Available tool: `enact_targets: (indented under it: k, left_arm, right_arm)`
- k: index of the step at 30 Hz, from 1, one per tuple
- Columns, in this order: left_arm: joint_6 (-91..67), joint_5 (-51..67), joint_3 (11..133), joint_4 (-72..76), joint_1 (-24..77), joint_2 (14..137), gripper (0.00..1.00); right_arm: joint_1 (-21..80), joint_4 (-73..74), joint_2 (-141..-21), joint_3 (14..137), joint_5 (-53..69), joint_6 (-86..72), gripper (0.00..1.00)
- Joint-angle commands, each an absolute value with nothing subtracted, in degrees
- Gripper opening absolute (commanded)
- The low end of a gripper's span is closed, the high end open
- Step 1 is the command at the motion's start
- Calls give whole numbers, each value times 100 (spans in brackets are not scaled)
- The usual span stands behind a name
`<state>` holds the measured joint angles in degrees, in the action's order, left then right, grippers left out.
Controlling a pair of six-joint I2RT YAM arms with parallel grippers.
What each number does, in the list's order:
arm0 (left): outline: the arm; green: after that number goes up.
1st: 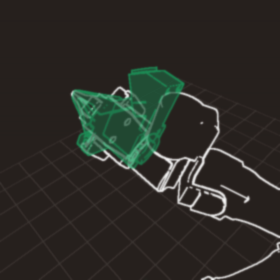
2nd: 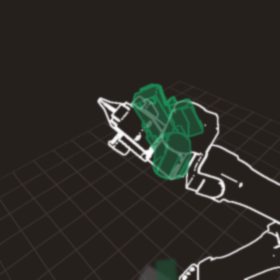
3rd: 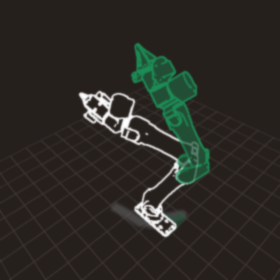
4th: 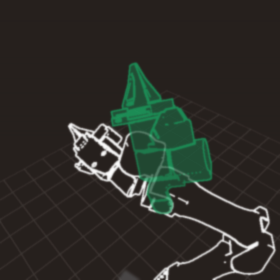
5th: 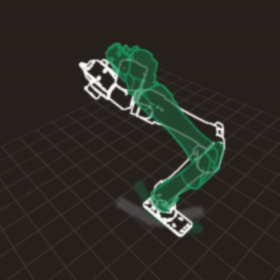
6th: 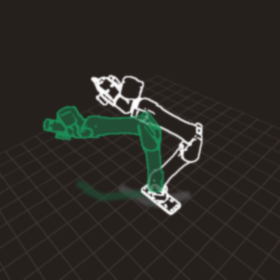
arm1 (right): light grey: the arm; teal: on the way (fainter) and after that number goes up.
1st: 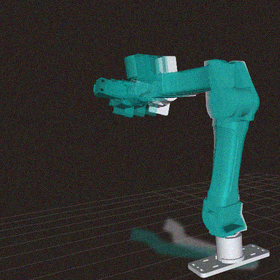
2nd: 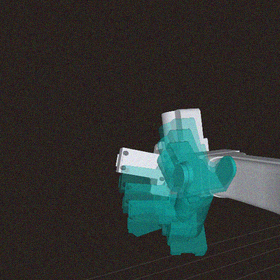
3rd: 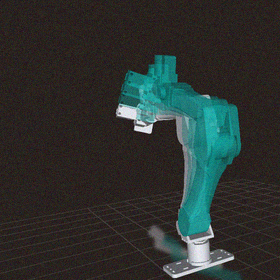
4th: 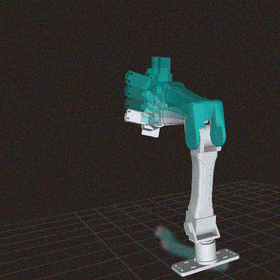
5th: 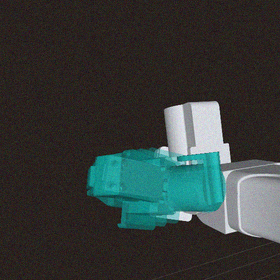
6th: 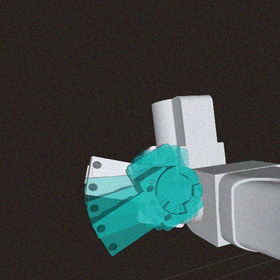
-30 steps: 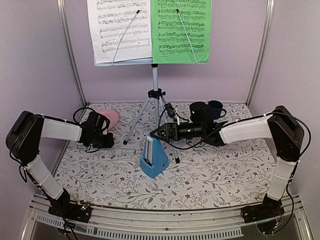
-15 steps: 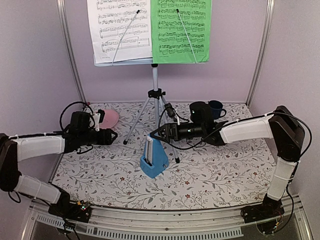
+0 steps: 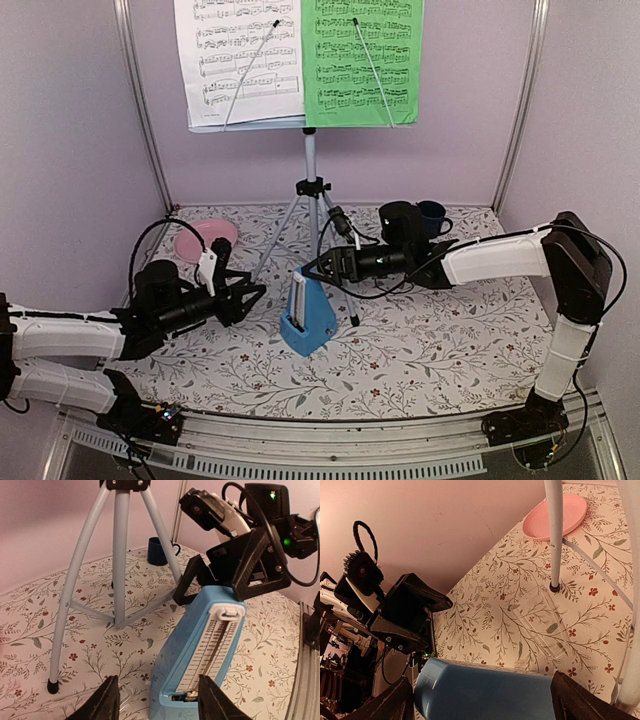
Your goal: Set up the instrument practice props
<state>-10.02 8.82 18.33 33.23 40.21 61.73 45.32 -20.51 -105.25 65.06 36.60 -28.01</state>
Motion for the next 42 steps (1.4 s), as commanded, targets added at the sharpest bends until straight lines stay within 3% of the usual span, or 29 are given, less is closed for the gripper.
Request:
enact_targets:
  k: [1, 4, 17, 42]
  left_arm:
    - [-1004, 389, 2213, 3824, 4474, 6652, 51]
    - [-928, 149, 2449, 3792, 4716, 6987, 46]
    - [-935, 4, 2903, 3777, 4978, 7598, 41]
    - [-382, -147, 2826, 3800, 5353, 7599, 40]
  right_arm:
    - [4560, -1840, -10381, 6618, 3718, -2736, 96]
    - [4566, -1824, -10381, 6615, 3687, -2730, 96]
    - [4574, -1749, -10393, 6609, 3597, -2688, 95]
    - [4646, -1635, -10423, 6618, 3385, -2668, 94]
